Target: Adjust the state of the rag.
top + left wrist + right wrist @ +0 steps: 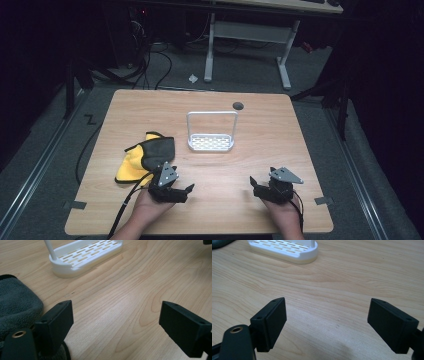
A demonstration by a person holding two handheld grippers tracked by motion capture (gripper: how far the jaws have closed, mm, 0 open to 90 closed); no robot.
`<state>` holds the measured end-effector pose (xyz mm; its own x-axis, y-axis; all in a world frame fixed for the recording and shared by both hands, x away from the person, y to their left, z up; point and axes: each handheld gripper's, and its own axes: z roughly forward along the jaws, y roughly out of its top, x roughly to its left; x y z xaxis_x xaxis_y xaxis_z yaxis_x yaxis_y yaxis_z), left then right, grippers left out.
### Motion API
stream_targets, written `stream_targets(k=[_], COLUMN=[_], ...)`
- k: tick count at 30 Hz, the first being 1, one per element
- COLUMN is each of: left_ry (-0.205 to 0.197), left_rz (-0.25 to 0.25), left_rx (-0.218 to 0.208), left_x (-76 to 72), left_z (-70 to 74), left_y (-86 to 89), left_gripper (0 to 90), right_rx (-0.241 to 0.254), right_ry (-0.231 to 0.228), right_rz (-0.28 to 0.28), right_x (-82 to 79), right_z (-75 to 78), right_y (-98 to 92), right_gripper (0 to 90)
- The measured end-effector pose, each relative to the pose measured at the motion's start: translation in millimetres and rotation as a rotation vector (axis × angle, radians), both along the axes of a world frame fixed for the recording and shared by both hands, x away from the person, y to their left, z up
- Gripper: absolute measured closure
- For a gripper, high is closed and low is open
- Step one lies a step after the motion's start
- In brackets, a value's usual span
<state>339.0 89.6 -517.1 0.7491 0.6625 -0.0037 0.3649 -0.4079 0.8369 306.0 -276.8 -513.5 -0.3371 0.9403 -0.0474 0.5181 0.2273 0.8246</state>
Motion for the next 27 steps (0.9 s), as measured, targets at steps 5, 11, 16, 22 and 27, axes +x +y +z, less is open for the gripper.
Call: stream_targets(k=[5,11,16,22,27], left_ry=[0.016,0.039,0.033,-0.013,0.032], left_rz=[0.015,0.07,0.05,0.088,0.137], left_rx=[-0.057,-0.096,-0.123,-0.135,-0.118], left_x=[-1.3,-2.8,-5.8,-12.0,-5.8], left_z=[8.7,23.3,20.2,27.0,23.6], left_y=[1.6,10.4,19.8,37.9,66.6], left_gripper=[13.6,14.3,14.3,15.7,14.3], right_rx=[-0.014,0.073,-0.027,-0.006,-0.019], right_ry=[0.007,-0.001,-0.062,-0.059,-0.033], right_rz=[0.015,0.022,0.068,0.031,0.019], right_x=[-6.7,-12.8,-2.3,3.7,-2.1], right_z=[-1.1,-2.6,9.3,9.3,2.1], right_y=[-8.9,-18.9,-20.6,-32.6,-32.0], right_gripper=[16.8,17.6,18.2,18.4,20.5])
